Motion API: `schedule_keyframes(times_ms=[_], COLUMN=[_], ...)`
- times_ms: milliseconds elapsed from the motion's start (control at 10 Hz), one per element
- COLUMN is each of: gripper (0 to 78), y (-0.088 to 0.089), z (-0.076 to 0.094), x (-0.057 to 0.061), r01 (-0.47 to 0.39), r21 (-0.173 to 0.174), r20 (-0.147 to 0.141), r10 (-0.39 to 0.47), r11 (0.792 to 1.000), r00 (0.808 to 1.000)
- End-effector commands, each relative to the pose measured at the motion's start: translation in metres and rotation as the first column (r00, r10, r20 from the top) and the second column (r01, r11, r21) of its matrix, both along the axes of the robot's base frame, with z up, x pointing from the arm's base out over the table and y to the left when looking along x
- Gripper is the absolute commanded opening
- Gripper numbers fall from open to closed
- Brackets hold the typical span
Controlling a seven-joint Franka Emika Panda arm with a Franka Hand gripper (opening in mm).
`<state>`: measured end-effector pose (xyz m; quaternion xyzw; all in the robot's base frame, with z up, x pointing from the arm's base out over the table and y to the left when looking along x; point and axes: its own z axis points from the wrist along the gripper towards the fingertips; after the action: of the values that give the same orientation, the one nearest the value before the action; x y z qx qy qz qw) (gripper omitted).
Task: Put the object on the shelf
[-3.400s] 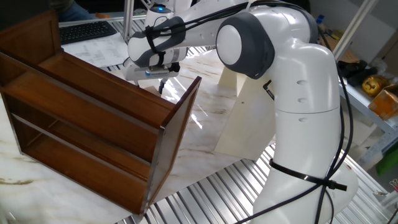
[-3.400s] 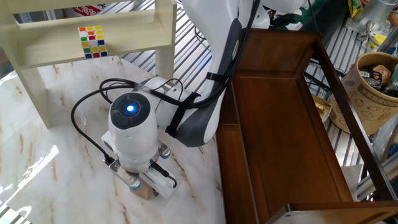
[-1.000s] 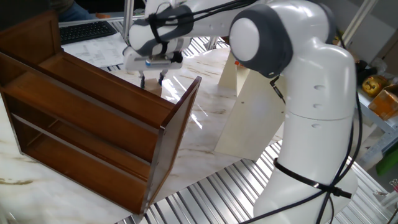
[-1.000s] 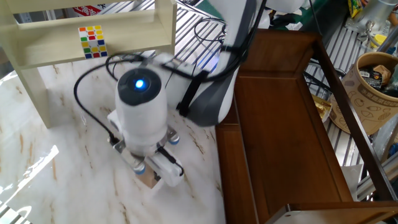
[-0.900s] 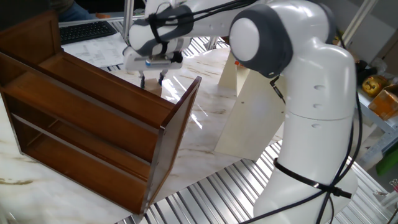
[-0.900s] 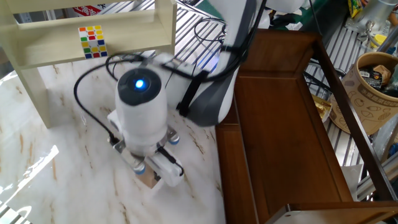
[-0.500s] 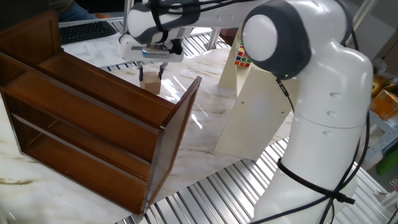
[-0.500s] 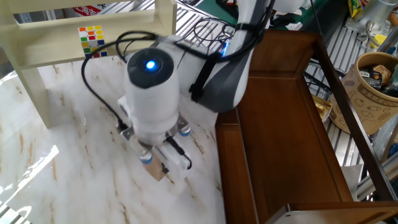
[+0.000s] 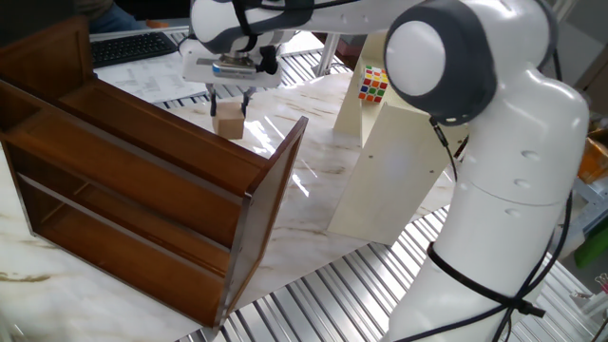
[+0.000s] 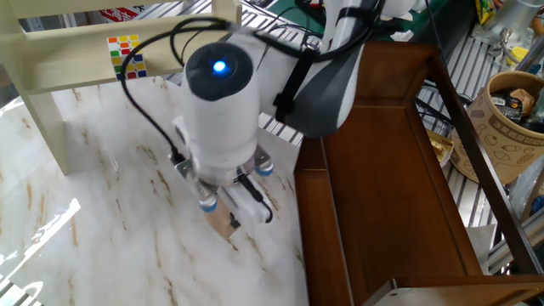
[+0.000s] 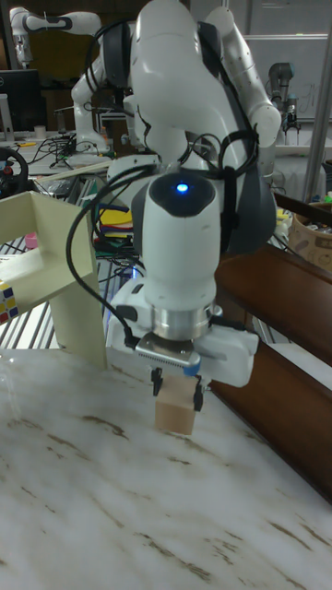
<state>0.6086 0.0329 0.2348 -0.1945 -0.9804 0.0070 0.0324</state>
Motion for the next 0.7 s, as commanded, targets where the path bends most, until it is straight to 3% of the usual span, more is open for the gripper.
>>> schedule_keyframes(times_ms=[100,700], gripper=[1.4,1.4], y=[0.0018,0.0005], z=[0.0163,0.0166], x=[-0.0121,-0.012], r01=[0.024,0.025], r21=[-0.003,-0.008], r20=[0.022,0.02], r10=[-0.024,-0.025], r11=[1.0,1.0], r00=[0.999,0.999])
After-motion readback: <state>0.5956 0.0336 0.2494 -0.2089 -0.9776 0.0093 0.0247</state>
